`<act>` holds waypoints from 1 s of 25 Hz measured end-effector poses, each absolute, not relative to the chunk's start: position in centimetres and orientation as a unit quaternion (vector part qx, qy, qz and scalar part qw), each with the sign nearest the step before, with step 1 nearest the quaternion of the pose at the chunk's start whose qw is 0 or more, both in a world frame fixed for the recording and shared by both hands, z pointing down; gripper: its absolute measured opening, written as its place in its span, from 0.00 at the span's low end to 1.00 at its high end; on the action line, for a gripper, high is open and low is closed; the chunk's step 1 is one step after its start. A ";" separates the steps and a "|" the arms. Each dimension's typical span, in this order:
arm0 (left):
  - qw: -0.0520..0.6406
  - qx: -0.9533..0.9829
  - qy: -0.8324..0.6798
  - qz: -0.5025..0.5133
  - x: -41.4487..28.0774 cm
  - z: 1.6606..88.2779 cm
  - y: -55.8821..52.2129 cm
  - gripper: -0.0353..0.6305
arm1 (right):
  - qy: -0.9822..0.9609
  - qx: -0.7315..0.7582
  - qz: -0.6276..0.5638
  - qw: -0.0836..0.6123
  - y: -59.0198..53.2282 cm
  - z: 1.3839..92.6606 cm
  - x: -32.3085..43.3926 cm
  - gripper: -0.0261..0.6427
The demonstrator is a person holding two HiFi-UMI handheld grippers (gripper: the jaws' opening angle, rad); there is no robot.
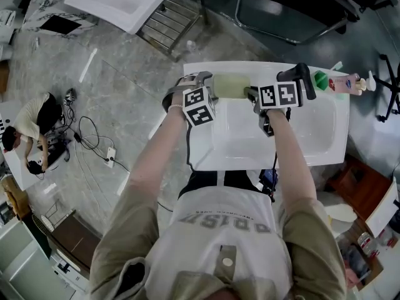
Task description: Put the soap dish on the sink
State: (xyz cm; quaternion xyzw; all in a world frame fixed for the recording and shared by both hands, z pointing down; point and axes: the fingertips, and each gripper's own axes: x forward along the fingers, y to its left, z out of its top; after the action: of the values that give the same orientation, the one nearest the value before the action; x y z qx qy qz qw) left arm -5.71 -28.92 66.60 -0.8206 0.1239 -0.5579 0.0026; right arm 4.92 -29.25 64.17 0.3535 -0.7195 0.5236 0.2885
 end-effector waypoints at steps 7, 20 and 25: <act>0.007 -0.821 0.126 -0.556 -5.3 66.7 -29.1 0.60 | -0.712 0.353 0.538 0.282 -29.5 64.7 4.8 0.13; 0.012 -0.821 0.132 -0.556 -5.0 66.9 -29.7 0.60 | -0.711 0.360 0.521 0.305 -30.1 65.3 5.2 0.14; 0.014 -0.820 0.134 -0.556 -4.9 66.8 -30.0 0.60 | -0.710 0.361 0.523 0.305 -30.3 65.4 5.2 0.14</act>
State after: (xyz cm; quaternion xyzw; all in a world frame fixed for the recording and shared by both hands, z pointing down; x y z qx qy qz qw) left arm -4.87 -30.01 66.85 -0.8200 0.1339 -0.5562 0.0140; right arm 5.24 -30.30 65.42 0.3606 -0.7097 0.5226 0.3052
